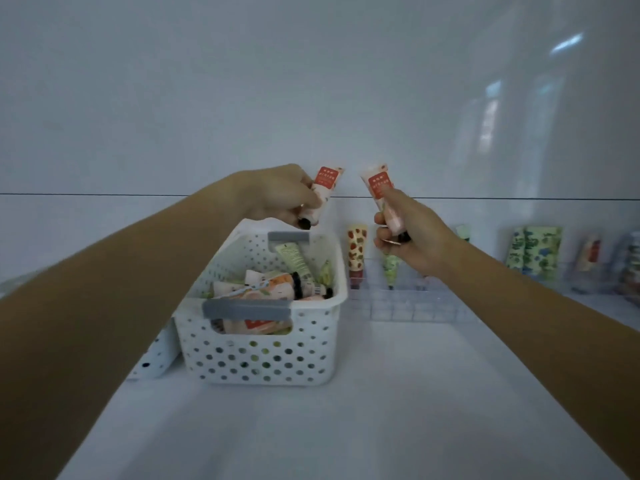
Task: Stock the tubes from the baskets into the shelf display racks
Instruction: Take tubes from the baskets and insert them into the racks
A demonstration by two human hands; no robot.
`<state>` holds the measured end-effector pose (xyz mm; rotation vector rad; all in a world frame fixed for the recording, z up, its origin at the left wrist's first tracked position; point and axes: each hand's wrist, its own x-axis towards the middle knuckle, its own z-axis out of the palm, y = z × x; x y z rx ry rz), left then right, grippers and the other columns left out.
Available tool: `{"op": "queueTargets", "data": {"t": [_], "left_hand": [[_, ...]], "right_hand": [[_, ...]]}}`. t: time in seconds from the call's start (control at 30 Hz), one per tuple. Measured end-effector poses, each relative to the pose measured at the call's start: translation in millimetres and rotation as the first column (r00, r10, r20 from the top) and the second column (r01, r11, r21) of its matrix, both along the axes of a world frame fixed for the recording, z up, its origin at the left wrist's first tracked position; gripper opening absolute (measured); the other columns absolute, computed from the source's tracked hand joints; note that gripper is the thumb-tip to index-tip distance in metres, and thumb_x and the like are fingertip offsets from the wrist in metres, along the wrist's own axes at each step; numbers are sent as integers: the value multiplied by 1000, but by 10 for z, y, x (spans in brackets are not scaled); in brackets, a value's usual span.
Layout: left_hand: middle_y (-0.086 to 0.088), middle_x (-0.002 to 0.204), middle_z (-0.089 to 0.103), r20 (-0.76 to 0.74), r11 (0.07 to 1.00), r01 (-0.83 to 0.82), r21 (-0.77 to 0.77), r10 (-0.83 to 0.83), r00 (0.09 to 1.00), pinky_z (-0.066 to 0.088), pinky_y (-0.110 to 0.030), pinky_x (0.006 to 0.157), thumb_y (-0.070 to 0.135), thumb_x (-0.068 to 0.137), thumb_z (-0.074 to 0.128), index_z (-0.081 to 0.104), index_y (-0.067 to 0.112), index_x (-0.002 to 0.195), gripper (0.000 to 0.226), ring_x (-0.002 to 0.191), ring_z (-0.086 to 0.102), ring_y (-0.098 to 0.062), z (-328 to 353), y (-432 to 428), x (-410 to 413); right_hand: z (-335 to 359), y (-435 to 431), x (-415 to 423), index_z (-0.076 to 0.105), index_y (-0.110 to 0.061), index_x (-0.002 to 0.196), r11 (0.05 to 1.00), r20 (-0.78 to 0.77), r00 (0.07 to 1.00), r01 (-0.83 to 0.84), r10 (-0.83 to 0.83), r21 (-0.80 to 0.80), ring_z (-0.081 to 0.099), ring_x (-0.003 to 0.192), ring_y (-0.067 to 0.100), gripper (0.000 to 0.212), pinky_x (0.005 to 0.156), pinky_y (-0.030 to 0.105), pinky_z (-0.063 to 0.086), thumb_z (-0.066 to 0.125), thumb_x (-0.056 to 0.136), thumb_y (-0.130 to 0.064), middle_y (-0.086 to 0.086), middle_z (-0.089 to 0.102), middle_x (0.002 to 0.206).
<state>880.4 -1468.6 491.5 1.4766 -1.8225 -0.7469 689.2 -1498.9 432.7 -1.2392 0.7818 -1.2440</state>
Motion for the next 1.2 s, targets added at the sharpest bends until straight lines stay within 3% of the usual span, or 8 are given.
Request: {"op": "queueTargets", "data": {"t": [0.23,0.43,0.53,0.63,0.77,0.97,1.07,1.2], "left_hand": [[-9,83,58,-69,999,-20,-49,17,997,57,-19,57,4,91,52,49,14,80,15,70,62,-17,-26,-47,-1151],[-13,87,55,-194,997,-42,-64,29,980,54,-33,77,1,91,48,49,4,97,6,74,57,-21,-382,-230,-2198],[-13,90,52,-307,997,-59,-50,40,951,54,-34,71,0,91,48,49,2,105,14,73,54,-21,-602,-375,-2646],[-14,101,56,-355,995,-78,-63,50,934,57,-36,72,4,91,50,48,2,119,28,87,60,-25,-810,-464,-2997],[-16,111,59,-393,982,-140,-123,81,916,50,-50,90,10,92,49,44,9,120,28,105,59,-34,-990,-556,-3333],[-8,114,55,-501,939,-196,-281,31,865,51,-31,84,9,95,45,32,6,134,41,101,56,-22,-1312,-625,-3612],[-3,110,54,-508,934,-206,-292,31,861,48,-9,64,13,96,45,31,8,135,42,95,55,-16,-1389,-665,-3591],[-1,108,53,-498,933,-198,-300,24,867,48,-16,68,15,96,46,31,11,136,43,95,55,-14,-1409,-691,-3579]], "right_hand": [[-67,-106,-1001,58,-17,75,976,-225,954,168,-196,-139,47,58,13,23,55,23,37,59,89,-35,-2,54,65],[-252,-192,-1997,49,-12,122,912,-258,882,343,-395,-226,61,74,19,36,57,26,54,54,93,-33,5,61,89],[-344,-219,-2397,33,-26,138,871,-322,822,372,-469,-321,57,70,9,45,54,15,50,48,96,-30,-1,57,84],[-411,-241,-2681,25,-29,144,841,-340,805,324,-486,-434,51,67,6,50,64,24,50,42,98,-20,-4,52,83],[-333,-291,-2944,27,-30,142,737,-425,669,280,-609,-615,53,65,12,54,57,21,46,46,93,-16,1,55,91],[-141,-474,-3162,36,-23,129,666,-575,414,110,-705,-737,51,61,16,49,55,29,39,53,84,-16,-2,51,74],[-118,-581,-3218,38,-19,124,645,-594,300,107,-746,-756,50,78,22,43,78,36,39,55,84,-17,-1,50,84],[-162,-679,-3284,39,-12,123,628,-611,167,78,-774,-774,46,99,26,43,94,39,33,56,84,-15,14,42,117]]}}
